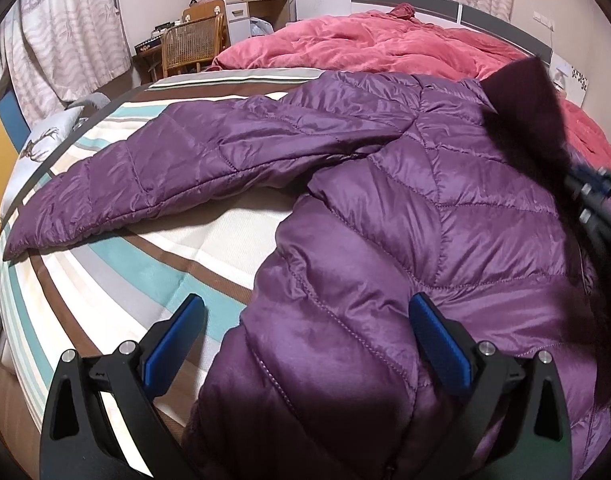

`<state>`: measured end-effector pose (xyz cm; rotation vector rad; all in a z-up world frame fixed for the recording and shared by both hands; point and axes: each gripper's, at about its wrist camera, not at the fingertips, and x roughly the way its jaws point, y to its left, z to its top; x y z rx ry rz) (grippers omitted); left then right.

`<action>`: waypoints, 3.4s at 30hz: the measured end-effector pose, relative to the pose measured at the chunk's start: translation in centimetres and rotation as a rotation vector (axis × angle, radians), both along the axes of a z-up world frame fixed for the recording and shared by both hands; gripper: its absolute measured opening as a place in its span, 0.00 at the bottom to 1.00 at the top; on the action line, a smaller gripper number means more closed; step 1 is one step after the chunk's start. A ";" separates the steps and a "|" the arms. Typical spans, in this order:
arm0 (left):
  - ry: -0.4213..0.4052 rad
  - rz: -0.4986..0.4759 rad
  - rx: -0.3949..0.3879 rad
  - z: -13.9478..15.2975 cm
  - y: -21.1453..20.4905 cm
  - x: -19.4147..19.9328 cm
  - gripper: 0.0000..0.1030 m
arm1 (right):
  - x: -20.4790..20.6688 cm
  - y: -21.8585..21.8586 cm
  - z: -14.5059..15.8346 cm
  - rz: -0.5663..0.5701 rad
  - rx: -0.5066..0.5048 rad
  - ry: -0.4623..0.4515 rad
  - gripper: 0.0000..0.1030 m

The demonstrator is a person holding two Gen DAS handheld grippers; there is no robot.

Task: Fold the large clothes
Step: 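Carry the held sleeve with the right tool across the jacket body, then grasp the other sleeve cuff with the left tool while the right tool holds the folded sleeve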

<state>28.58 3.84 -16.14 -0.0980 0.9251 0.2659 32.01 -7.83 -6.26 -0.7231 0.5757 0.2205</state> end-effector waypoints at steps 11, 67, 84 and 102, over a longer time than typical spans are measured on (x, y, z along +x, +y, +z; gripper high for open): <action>0.000 0.005 -0.039 -0.2 0.5 0.1 0.98 | -4.0 1.9 -1.5 0.221 -0.167 0.005 0.30; 0.003 -0.142 -0.036 1.1 -7.5 9.9 0.98 | -2.0 -21.7 0.0 -0.722 0.604 0.182 0.28; -0.130 0.150 -0.209 4.9 7.3 4.2 0.98 | -2.0 -21.2 -0.1 -0.727 0.566 0.157 0.28; -0.379 0.875 -0.552 -1.7 29.8 -9.3 0.86 | -2.1 -21.3 0.0 -0.724 0.583 0.157 0.28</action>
